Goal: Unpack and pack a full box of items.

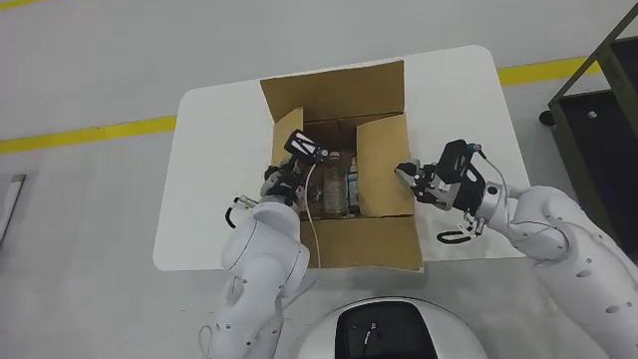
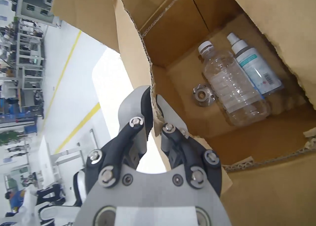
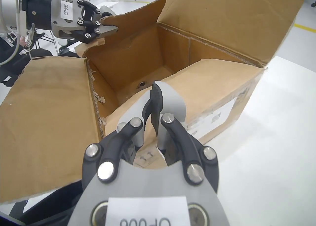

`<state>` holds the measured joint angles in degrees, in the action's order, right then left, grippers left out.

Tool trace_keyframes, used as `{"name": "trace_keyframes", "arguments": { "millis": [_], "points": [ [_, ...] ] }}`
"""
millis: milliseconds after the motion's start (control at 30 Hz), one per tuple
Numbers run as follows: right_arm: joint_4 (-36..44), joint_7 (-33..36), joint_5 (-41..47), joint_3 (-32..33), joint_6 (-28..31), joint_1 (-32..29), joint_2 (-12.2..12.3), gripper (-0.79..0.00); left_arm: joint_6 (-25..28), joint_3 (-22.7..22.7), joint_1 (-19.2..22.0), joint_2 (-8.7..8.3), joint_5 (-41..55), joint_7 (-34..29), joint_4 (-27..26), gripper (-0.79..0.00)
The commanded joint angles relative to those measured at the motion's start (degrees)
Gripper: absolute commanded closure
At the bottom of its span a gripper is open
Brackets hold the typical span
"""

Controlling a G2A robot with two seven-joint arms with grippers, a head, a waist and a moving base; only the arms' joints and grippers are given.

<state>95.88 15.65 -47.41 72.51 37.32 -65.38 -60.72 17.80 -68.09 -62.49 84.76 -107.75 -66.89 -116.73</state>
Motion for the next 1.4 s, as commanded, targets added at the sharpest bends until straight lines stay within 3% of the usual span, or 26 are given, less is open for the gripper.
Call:
{"name": "trace_keyframes", "arguments": {
  "millis": [0, 100, 133, 167, 200, 233, 600, 933, 1367],
  "points": [
    [0.25, 0.27, 0.34, 0.14, -0.12, 0.18, 0.01, 0.0, -1.41, -0.94, 0.37, 0.24, 3.97, -2.47, -1.04, 0.0],
    [0.49, 0.98, 0.52, 0.2, -0.04, 0.45, 0.03, 0.0, -3.06, -2.35, 0.95, 0.47, 7.8, -5.61, -1.99, 0.0],
    [0.35, 1.29, 0.63, 0.16, -0.04, 0.58, 0.03, 0.0, -2.99, -2.59, 1.1, 0.47, 8.39, -6.19, -2.06, -0.058],
    [0.14, 1.56, 0.67, 0.06, -0.09, 0.71, 0.02, 0.0, -3.02, -2.84, 1.09, 0.48, 9.16, -6.47, -1.97, -0.326],
    [-0.15, 1.91, 0.72, -0.11, -0.2, 0.83, 0.0, 0.0, -3.41, -3.26, 1.03, 0.51, 10.29, -6.6, -1.85, -0.714],
    [-0.4, 2.33, 0.63, -0.32, -0.33, 1.0, -0.02, 0.0, -4.78, -3.9, 0.79, 0.64, 13.17, -6.74, -1.68, -0.785],
    [-1.51, 2.67, -0.05, -2.02, -1.93, 1.43, -0.35, 0.0, 1.7, -8.04, 2.79, -0.56, 6.22, -2.75, -1.3, -0.785],
    [-1.54, 3.22, -0.14, -2.34, -2.3, 1.39, -0.42, 0.0, 9.91, -13.76, 1.57, -2.52, -8.15, 3.66, -0.24, -0.785],
    [-0.93, 3.55, -0.14, -2.55, -3.06, 1.27, -0.52, 0.0, 9.9, -16.49, -2.86, -3.55, -14.31, 10.38, 3.22, -0.785]
  ]
}}
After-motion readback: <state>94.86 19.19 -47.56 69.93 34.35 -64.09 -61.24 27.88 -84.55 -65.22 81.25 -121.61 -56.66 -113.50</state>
